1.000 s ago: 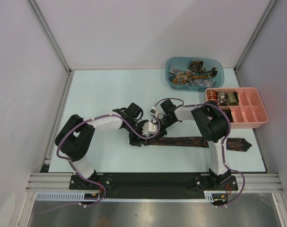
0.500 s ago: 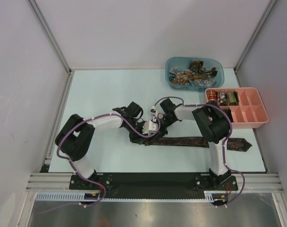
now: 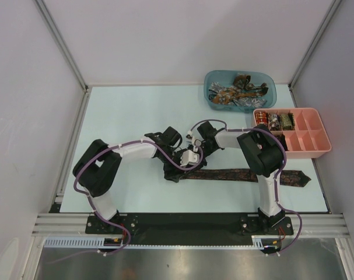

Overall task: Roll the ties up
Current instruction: Roll the tie at the center of the board.

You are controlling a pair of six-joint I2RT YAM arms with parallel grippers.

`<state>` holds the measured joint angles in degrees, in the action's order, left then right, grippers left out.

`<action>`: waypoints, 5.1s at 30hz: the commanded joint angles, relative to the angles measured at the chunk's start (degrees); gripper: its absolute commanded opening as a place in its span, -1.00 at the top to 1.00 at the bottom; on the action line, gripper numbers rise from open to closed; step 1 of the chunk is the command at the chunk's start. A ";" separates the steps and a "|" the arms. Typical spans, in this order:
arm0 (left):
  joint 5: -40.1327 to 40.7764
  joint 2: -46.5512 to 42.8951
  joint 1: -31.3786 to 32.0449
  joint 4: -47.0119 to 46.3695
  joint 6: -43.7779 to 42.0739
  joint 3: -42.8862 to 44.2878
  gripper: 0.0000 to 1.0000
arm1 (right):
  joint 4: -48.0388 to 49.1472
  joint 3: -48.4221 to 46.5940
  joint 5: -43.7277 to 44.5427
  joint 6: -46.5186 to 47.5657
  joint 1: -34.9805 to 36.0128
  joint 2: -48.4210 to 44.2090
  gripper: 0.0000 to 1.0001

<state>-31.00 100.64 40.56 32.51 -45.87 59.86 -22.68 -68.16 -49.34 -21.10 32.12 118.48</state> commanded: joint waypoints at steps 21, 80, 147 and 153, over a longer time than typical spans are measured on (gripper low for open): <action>7.98 -0.44 2.34 -4.48 2.54 -2.90 0.46 | 4.83 3.03 -4.09 -4.38 -3.90 -4.39 0.25; 8.42 -1.41 2.42 -6.67 2.01 -5.89 0.49 | 7.65 3.39 -8.05 -7.12 -1.27 -2.90 0.10; 5.60 9.57 10.33 -2.37 4.56 8.96 0.19 | 3.86 9.00 0.13 3.88 -3.03 -5.80 1.00; 8.76 10.98 10.86 1.85 3.60 10.99 0.31 | 2.56 9.10 -2.60 3.87 -5.30 -8.52 0.65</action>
<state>-24.18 107.68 49.52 33.74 -41.60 70.22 -20.25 -59.75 -51.42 -18.04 28.27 113.16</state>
